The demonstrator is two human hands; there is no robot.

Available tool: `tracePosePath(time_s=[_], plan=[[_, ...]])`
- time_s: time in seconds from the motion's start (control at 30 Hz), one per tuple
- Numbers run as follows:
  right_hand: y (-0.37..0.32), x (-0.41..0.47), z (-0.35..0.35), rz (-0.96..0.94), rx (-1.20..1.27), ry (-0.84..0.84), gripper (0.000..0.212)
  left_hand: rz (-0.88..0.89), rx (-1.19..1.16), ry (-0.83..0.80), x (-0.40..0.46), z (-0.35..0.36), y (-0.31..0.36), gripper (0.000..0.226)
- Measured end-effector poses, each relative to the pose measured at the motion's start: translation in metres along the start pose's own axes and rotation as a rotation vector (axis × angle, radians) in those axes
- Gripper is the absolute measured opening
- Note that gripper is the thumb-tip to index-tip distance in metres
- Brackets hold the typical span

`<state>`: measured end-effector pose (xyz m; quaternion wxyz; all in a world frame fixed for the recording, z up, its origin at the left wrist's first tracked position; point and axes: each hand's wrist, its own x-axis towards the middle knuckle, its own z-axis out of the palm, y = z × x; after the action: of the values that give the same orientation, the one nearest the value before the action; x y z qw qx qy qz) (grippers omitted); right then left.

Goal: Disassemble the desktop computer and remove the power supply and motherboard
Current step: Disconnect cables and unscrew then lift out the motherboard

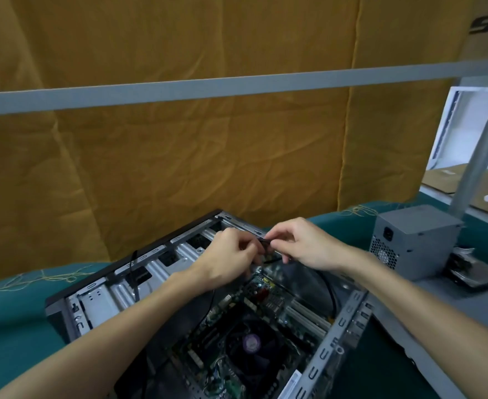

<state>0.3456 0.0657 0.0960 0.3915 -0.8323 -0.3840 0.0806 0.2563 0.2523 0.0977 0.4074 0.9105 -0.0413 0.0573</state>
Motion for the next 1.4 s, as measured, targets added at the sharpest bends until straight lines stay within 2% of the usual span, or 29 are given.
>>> tracePosePath(time_s=[0.07,0.13,0.2,0.27,0.33,0.4,0.47,0.53,0.63,0.83,1.03,1.2,1.27,1.4], plan=[[0.004,0.009,-0.007,-0.042,-0.238,0.092,0.019,0.158,0.293,0.17,0.004,0.001,-0.005,0.026],[0.007,0.02,-0.011,-0.069,-0.345,0.134,0.021,0.212,0.3,0.247,0.011,0.002,-0.013,0.016],[0.01,0.03,-0.011,-0.049,-0.352,0.168,0.022,0.204,0.242,0.254,0.022,0.002,-0.023,0.006],[0.013,0.037,-0.009,0.029,-0.369,0.17,0.022,0.236,0.311,0.224,0.034,0.002,-0.034,0.005],[0.015,0.037,-0.004,0.161,-0.37,0.131,0.025,0.288,0.437,0.198,0.045,0.003,-0.044,0.014],[0.015,0.025,0.005,0.27,-0.367,0.14,0.036,0.343,0.465,0.148,0.051,0.001,-0.048,0.024],[0.012,0.002,0.016,0.307,-0.531,0.2,0.049,0.382,0.467,0.036,0.057,0.0,-0.048,0.039],[0.009,-0.022,0.025,0.316,-0.784,0.172,0.048,0.388,0.538,-0.073,0.064,0.002,-0.046,0.054],[0.009,-0.029,0.02,0.387,-0.877,0.097,0.028,0.351,0.675,-0.13,0.071,0.004,-0.039,0.054],[0.016,-0.007,0.017,0.291,-0.869,0.069,0.033,0.299,0.748,-0.072,0.067,-0.007,-0.044,0.055],[0.012,0.068,0.029,0.048,-0.757,-0.083,0.047,0.039,0.8,0.073,0.048,-0.044,-0.083,0.051],[0.007,0.118,0.043,-0.043,-0.772,-0.128,0.037,-0.092,0.678,0.209,0.041,-0.059,-0.106,0.052],[0.016,0.114,0.043,-0.028,-0.813,-0.078,0.036,-0.098,0.644,0.247,0.04,-0.056,-0.106,0.051],[0.034,0.092,0.026,0.184,-0.885,-0.001,0.04,-0.115,0.535,0.266,0.041,-0.052,-0.099,0.052]])
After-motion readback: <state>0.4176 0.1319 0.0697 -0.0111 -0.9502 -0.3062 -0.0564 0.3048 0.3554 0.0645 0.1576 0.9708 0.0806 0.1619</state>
